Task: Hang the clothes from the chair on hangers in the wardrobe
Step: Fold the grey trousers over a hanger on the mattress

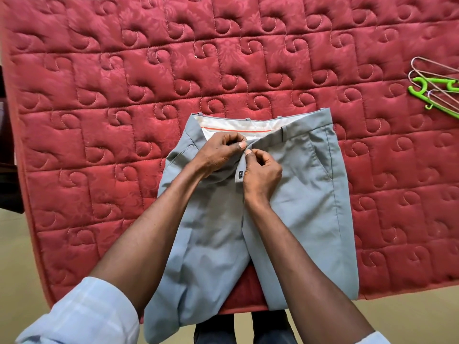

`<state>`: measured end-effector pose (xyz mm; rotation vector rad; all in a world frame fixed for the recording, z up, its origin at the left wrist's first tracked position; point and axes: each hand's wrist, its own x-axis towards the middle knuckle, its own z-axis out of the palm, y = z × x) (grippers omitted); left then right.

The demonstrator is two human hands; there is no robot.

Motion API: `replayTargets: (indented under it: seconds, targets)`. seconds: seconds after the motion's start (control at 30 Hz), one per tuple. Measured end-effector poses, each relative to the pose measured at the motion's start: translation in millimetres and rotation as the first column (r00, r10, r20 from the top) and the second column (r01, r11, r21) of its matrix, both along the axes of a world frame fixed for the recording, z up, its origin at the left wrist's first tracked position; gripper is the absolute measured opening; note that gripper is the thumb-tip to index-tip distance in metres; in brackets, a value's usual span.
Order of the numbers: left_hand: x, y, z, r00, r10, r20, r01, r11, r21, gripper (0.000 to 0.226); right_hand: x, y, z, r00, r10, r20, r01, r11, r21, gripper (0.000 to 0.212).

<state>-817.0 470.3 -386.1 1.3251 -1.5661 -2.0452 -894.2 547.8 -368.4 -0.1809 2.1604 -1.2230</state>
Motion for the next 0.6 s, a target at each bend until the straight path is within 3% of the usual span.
replayTargets:
  seconds: [0.13, 0.2, 0.23, 0.3, 0.37, 0.53, 0.6]
  targets:
    - [4.3, -1.8, 1.3, 0.999, -0.029, 0.023, 0.030, 0.998, -0.048, 0.009, -1.1, 7.0, -0.6, 0.997, 0.082, -0.016, -0.082, 0.996, -0.041, 0.009]
    - [8.6, -2.1, 1.7, 0.998, -0.044, 0.039, 0.046, 0.997, -0.066, 0.011, -11.3, 15.3, 1.3, 0.958, 0.211, -0.194, -0.225, 0.973, -0.056, 0.019]
    - [10.0, -1.9, 2.6, 0.998, -0.060, 0.037, 0.062, 0.995, -0.072, 0.013, -20.4, 18.7, 0.6, 0.897, 0.288, -0.334, -0.318, 0.947, -0.037, 0.031]
    - [12.0, -1.6, 6.2, 0.997, -0.078, 0.023, 0.079, 0.995, -0.057, 0.012, -41.7, 21.4, -6.3, 0.680, 0.478, -0.555, -0.519, 0.849, 0.097, 0.047]
    - [12.5, -1.6, 6.3, 0.996, -0.087, 0.027, 0.088, 0.995, -0.052, 0.011, -59.4, 21.1, -13.5, 0.505, 0.601, -0.620, -0.629, 0.748, 0.212, 0.040]
    - [16.1, 3.6, 1.7, 0.994, -0.088, 0.061, 0.090, 0.995, -0.040, 0.015, -77.4, 21.4, -17.6, 0.251, 0.579, -0.776, -0.739, 0.632, 0.233, 0.011]
    - [17.4, 5.4, 2.8, 0.995, -0.087, 0.043, 0.089, 0.995, -0.040, 0.011, -79.4, 21.7, -18.3, 0.202, 0.584, -0.786, -0.775, 0.586, 0.237, 0.008]
